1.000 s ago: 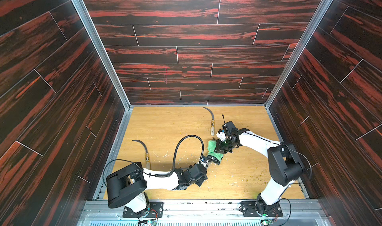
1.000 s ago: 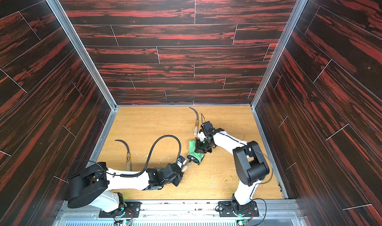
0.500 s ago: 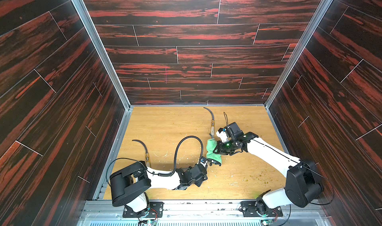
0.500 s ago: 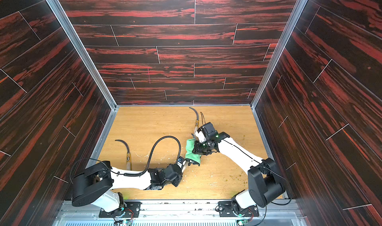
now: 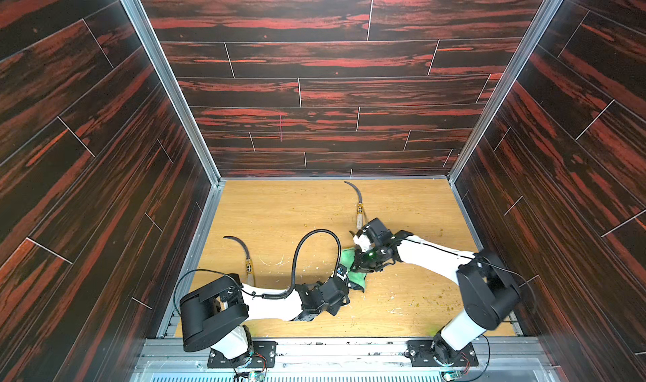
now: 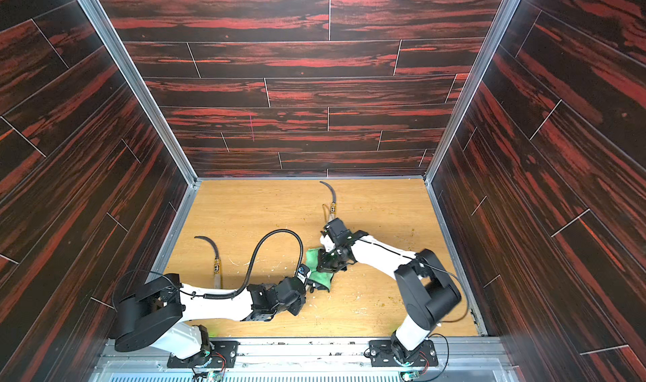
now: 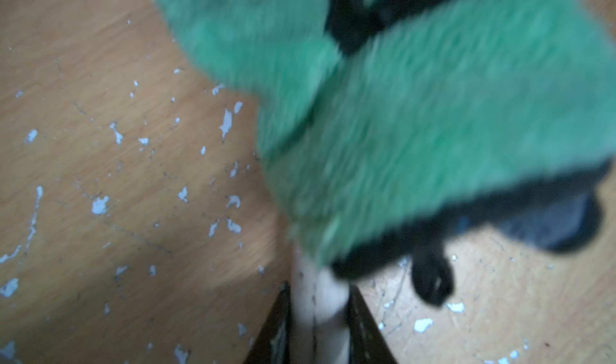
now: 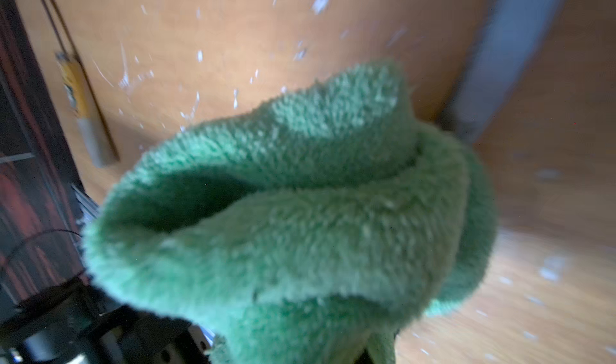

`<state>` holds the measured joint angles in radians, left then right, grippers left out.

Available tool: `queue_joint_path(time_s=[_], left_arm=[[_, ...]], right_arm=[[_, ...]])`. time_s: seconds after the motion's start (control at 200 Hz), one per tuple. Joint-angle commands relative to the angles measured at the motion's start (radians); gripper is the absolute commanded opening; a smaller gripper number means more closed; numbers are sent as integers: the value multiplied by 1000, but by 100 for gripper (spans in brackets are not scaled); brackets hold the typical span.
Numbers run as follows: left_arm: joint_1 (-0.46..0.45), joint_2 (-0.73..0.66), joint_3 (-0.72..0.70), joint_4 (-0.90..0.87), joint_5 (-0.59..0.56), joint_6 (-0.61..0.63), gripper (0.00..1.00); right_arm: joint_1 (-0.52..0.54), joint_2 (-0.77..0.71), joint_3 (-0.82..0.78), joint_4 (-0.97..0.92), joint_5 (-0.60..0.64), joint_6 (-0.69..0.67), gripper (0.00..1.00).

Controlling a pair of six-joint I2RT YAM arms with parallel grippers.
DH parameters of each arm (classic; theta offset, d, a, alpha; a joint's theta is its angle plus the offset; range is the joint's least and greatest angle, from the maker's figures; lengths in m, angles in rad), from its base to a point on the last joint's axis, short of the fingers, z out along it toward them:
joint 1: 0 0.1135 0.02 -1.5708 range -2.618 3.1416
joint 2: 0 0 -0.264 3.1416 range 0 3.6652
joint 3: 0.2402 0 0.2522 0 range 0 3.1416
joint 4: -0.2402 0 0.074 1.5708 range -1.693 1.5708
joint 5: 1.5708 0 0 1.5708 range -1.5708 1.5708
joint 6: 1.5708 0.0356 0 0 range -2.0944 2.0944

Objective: Wipe small sickles with rags
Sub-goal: Wipe the small sickle.

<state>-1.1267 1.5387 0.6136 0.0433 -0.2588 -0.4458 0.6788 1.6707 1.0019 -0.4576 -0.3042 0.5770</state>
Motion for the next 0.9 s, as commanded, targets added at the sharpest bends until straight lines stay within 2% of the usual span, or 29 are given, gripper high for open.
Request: queue_joint_path(time_s=[0.0,0.215,0.376,0.561,0.892], left_arm=[[6,-3,40,18,-28,-7,0],[5,11,55,17,-35,-12,0],[6,-7,47,15,-30,-17,0],[5,-26,23,23,-23,-25,0],[5,-89,-46,26,-13,-43,0]], right_arm=[[53,54,20,23,-36,39,0],[92,140,-14,85,-74,89,0],[84,209,-10,70,5,68,0],[12,235,-26,66,59,44,0],[-135,267,-6,55,84,-30,0]])
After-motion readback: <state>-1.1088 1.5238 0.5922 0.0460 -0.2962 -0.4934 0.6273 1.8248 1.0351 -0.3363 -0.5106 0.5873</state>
